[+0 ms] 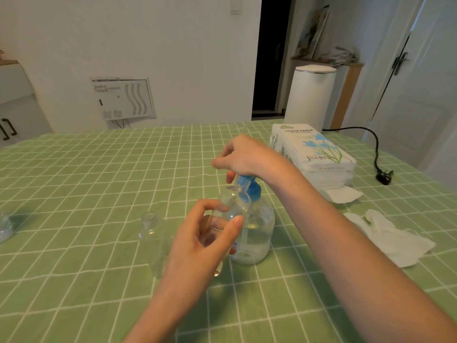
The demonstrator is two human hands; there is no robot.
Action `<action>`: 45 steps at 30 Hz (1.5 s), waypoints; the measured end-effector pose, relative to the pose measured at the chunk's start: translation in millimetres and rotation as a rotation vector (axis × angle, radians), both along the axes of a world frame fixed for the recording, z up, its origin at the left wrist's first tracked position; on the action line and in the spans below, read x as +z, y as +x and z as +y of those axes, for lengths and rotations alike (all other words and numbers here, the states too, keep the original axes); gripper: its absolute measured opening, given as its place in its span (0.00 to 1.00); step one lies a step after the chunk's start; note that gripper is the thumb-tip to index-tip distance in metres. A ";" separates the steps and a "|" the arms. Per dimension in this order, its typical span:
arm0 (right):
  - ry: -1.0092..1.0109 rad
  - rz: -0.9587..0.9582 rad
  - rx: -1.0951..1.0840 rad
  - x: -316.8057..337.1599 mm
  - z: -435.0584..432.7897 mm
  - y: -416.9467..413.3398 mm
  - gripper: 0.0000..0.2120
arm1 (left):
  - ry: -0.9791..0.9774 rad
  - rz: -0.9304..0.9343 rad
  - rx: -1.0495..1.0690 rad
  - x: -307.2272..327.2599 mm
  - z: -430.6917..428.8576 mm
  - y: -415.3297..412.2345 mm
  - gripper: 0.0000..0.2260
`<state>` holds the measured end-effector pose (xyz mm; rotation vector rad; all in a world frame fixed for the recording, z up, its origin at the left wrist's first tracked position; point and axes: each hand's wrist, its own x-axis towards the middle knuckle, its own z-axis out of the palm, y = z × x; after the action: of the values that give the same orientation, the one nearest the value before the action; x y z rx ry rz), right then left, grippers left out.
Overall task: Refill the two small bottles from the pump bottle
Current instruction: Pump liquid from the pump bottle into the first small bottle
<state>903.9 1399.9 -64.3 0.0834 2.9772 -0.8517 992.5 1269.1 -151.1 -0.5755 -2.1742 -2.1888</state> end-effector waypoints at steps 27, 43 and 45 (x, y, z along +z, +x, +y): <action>0.008 -0.012 0.010 -7.2 -2.4 3.1 0.19 | 0.009 -0.013 0.008 -2.3 0.1 1.5 0.12; -0.027 0.015 0.005 -5.1 -0.5 0.7 0.18 | 0.034 -0.022 -0.004 -0.2 0.8 1.4 0.13; -0.023 -0.011 0.006 -8.9 -1.2 0.4 0.18 | 0.028 -0.021 0.005 -2.3 0.5 1.4 0.14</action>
<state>904.3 1398.7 -73.2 0.0783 2.9547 -0.8818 993.9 1269.7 -153.4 -0.5477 -2.1484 -2.2288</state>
